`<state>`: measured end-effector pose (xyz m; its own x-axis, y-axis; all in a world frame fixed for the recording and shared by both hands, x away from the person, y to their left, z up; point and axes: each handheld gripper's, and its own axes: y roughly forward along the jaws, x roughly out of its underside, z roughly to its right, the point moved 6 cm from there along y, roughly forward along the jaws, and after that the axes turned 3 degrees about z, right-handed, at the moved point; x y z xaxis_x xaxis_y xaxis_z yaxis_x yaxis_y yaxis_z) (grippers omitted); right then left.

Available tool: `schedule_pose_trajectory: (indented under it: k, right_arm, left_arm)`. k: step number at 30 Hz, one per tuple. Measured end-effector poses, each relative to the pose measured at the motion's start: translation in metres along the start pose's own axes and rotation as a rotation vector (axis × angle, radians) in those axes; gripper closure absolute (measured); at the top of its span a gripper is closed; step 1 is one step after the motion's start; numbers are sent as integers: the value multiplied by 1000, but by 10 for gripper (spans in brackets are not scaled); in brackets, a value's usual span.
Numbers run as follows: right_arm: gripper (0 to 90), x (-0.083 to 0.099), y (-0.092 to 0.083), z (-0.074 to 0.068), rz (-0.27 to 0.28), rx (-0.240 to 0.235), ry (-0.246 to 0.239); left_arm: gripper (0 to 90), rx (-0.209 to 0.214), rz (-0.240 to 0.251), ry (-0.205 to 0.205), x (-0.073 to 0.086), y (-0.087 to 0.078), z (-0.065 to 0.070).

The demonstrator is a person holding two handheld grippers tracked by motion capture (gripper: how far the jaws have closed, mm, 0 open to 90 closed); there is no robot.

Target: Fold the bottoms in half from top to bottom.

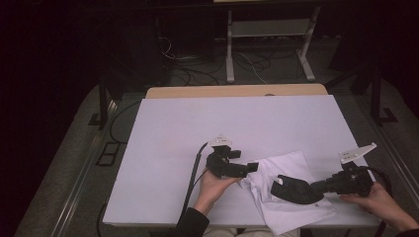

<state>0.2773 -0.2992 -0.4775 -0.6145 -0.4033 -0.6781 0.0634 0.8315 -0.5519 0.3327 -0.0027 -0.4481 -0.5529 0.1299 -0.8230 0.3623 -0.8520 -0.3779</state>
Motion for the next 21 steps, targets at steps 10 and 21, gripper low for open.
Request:
schedule_pose_trajectory:
  k: [10,21]
  right_arm:
    - [789,18,-3,-8,-67,-50,-27]
    - [665,24,-8,-10,-120,-60,6]
  left_arm:
    - [123,-1,19,-9,-3,-3,-3]
    - [123,2,22,-13,-4,-3,-5]
